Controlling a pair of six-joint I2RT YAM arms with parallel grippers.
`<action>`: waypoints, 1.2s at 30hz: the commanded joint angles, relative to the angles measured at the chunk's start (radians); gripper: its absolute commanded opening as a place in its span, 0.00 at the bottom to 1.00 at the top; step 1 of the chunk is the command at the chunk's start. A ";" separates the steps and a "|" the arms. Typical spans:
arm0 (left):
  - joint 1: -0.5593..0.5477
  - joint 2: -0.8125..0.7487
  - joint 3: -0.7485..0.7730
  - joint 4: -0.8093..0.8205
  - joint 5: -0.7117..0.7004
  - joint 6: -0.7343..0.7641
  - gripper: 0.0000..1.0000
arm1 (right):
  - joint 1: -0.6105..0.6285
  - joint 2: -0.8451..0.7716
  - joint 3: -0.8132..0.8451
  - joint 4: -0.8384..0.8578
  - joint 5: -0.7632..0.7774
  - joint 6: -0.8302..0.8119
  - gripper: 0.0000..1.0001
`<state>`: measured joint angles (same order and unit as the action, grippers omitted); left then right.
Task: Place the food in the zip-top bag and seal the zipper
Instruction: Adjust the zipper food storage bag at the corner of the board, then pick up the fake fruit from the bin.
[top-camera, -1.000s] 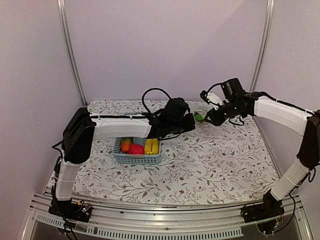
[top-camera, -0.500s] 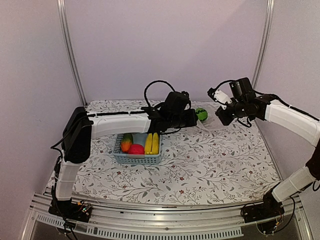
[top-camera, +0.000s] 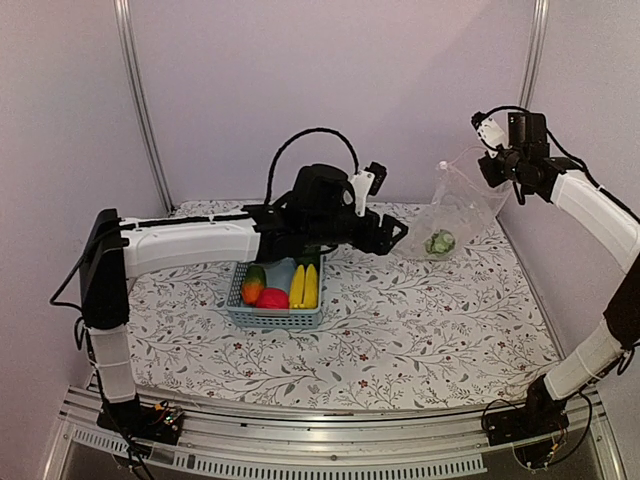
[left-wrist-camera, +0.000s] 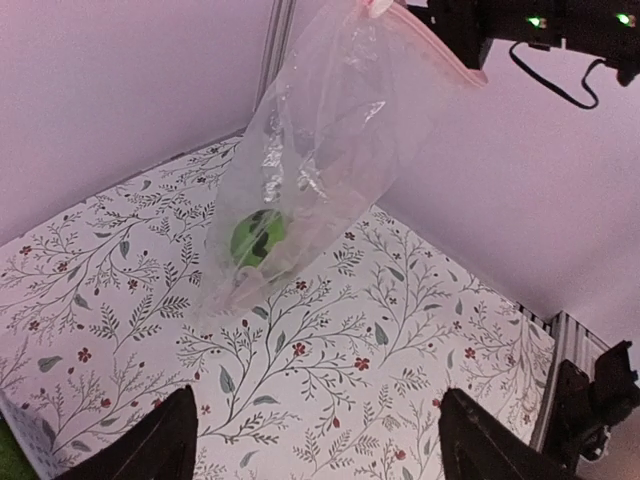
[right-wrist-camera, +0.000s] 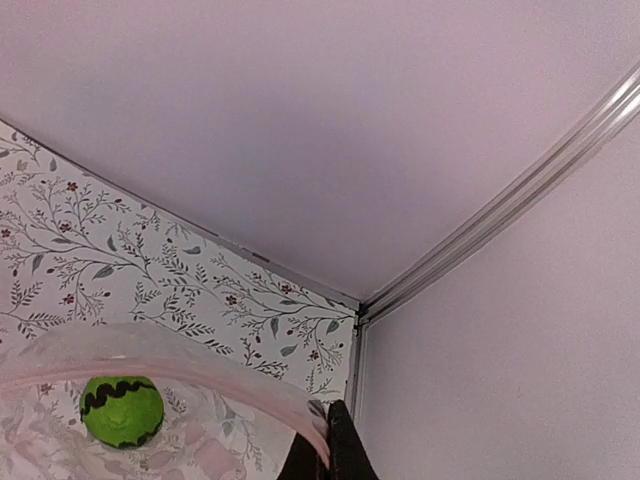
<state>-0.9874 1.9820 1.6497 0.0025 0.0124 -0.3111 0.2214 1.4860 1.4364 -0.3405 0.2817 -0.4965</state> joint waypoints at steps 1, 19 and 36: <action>0.006 -0.092 -0.114 -0.018 0.005 0.082 0.83 | -0.057 0.079 0.105 0.002 0.040 -0.018 0.00; 0.277 -0.228 -0.271 -0.459 -0.150 0.008 0.78 | 0.008 0.036 -0.039 -0.253 -0.316 0.062 0.00; 0.294 -0.238 -0.284 -0.827 0.014 -0.040 0.85 | 0.046 0.008 -0.117 -0.290 -0.557 0.134 0.00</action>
<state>-0.7044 1.7763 1.4033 -0.7296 -0.0410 -0.3389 0.2604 1.5333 1.3354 -0.6254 -0.2363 -0.3820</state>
